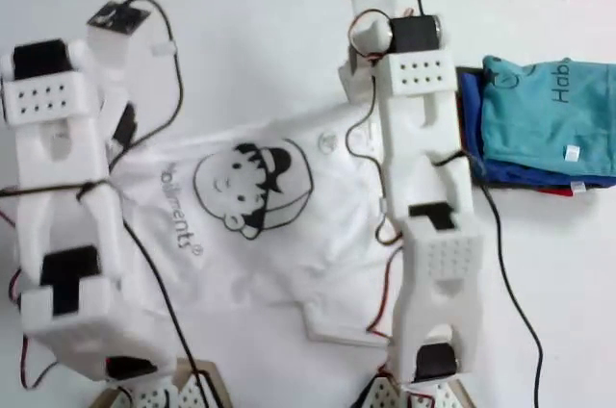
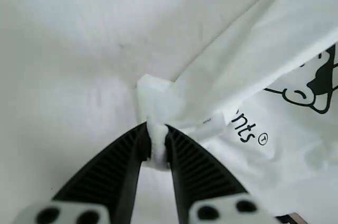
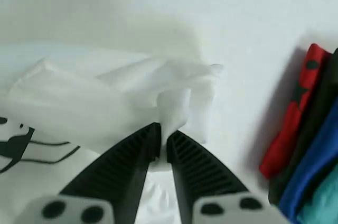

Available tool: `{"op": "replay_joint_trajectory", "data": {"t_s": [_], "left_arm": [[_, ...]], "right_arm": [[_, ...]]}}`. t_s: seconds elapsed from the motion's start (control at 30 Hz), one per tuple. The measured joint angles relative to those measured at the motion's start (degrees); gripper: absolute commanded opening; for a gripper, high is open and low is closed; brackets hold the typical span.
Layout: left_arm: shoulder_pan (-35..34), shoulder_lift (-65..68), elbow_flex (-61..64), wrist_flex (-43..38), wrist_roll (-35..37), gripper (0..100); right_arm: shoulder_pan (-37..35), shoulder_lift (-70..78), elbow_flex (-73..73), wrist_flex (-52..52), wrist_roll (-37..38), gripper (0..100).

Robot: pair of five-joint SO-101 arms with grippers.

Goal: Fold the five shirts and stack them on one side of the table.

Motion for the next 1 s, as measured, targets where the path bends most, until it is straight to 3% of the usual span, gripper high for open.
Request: {"op": "replay_joint_trajectory", "data": {"t_s": [0.13, 0.57, 1.0], "left_arm": [[-0.5, -7.5, 12.0, -3.8, 0.0, 3], [-0.6, -28.0, 40.4, -8.0, -5.7, 3], [-2.7, -30.0, 57.3, -12.8, -7.3, 3]], "right_arm": [[-0.5, -14.0, 17.2, -0.7, 0.0, 1.9], [-0.4, -47.9, 70.2, -18.9, 4.1, 1.9], [-0.4, -65.9, 90.8, -21.1, 9.1, 1.9]]}}
